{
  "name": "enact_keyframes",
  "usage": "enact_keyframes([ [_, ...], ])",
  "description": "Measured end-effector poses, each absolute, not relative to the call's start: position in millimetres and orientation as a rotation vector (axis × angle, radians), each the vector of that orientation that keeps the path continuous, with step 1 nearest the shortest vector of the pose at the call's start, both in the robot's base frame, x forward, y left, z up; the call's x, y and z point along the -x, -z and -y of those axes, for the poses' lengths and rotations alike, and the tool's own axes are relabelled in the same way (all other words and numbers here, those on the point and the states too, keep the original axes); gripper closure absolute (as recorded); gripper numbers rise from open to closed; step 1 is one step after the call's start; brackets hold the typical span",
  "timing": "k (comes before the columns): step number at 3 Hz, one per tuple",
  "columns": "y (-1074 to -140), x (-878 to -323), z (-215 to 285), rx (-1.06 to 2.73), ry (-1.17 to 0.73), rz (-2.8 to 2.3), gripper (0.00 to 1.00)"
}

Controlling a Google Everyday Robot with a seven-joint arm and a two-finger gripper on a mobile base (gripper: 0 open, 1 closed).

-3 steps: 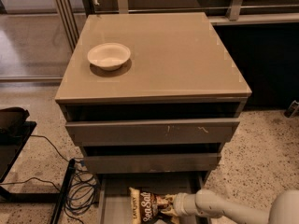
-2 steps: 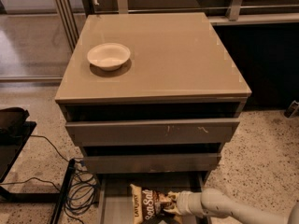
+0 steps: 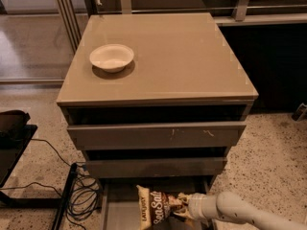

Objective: Pick brown chip bag from bottom drawer and place on counter

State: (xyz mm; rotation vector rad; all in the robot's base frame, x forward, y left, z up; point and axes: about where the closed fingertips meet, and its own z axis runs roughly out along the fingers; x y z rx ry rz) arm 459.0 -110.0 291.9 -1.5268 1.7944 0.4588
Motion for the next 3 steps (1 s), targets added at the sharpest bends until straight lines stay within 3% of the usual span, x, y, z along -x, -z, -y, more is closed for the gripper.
enact_keyframes([
  [3, -502, -486, 165, 1.626, -0.244, -1.797, 1.00],
])
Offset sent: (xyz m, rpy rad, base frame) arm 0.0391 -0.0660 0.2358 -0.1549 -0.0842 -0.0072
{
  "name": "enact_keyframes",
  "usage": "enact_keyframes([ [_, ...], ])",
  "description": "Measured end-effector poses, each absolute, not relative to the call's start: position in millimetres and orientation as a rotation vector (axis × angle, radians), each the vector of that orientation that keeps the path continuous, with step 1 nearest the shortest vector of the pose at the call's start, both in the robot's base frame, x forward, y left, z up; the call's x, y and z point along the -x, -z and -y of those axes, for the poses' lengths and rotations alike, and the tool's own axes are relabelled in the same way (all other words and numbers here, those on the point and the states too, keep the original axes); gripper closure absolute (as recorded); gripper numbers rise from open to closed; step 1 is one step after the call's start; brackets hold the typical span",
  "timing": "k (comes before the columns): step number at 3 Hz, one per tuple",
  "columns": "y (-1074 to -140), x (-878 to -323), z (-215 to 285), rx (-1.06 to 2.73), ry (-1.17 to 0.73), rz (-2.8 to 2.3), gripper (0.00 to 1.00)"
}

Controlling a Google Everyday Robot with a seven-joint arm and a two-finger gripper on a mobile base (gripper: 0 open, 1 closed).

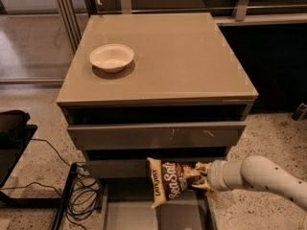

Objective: Pick brown chip bag from bottom drawer and place on counter

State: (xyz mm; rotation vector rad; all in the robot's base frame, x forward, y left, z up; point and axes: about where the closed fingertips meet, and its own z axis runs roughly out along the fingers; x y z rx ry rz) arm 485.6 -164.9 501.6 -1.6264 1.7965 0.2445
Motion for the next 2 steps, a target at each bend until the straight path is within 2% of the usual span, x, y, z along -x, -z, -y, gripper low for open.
enact_keyframes([
  [2, -528, -470, 170, 1.647, -0.202, -1.766, 1.00],
])
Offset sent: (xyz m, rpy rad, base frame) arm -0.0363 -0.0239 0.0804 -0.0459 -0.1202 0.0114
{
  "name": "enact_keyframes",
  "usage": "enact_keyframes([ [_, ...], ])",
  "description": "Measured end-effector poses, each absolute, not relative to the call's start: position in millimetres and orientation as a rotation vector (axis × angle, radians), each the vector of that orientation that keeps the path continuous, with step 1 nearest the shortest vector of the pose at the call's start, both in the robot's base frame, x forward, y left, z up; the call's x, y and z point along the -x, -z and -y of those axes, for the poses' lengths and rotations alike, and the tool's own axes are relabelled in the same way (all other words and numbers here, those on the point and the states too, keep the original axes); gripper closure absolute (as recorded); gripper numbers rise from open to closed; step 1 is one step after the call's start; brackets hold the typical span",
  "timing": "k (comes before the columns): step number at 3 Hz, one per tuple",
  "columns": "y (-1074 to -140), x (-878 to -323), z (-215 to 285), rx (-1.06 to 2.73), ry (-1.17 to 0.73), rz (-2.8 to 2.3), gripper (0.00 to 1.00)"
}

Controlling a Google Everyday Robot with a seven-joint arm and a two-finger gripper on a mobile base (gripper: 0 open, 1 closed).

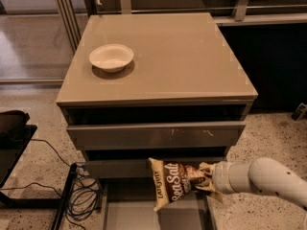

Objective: Pick brown chip bag from bottom drawer and place on counter

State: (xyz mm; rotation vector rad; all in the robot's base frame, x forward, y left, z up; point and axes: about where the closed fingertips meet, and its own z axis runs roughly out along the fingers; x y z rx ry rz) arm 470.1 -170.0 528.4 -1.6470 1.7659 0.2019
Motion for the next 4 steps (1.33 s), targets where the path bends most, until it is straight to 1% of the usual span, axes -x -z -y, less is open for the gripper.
enact_keyframes([
  [2, -655, -437, 194, 1.618, -0.017, -1.615, 1.00],
  [3, -723, -440, 208, 1.576, 0.081, -1.560, 1.00],
  [4, -797, -454, 214, 1.535, 0.200, -1.521, 1.00],
])
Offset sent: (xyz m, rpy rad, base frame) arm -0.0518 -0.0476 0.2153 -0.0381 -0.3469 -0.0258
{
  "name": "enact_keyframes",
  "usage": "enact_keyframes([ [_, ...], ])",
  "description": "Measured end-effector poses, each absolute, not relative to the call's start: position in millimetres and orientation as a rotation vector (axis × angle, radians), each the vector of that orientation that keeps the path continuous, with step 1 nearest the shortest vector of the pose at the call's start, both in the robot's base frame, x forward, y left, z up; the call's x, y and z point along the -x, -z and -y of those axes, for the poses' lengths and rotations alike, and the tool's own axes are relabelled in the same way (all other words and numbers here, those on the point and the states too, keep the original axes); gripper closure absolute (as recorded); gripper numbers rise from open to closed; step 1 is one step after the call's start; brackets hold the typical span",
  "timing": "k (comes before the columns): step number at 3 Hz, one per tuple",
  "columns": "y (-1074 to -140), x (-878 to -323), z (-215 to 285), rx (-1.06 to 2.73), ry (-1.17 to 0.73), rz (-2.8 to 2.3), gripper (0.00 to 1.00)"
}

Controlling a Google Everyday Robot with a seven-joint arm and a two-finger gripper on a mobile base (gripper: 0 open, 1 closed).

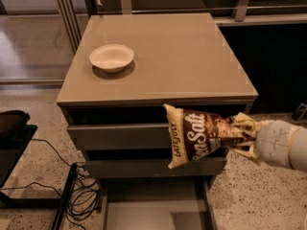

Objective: Pick brown chip bag from bottom drawer and place on counter

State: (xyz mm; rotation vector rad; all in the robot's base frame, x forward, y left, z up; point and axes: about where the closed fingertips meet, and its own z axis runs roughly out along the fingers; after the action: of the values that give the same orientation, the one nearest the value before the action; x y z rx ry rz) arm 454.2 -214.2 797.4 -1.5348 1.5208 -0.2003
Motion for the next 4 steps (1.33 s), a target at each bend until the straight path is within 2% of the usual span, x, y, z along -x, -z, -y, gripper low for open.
enact_keyframes([
  [1, -898, -466, 211, 1.473, 0.362, -1.457, 1.00],
  [3, -902, -468, 207, 1.460, 0.356, -1.439, 1.00],
  [4, -924, -500, 208, 1.416, 0.391, -1.385, 1.00],
])
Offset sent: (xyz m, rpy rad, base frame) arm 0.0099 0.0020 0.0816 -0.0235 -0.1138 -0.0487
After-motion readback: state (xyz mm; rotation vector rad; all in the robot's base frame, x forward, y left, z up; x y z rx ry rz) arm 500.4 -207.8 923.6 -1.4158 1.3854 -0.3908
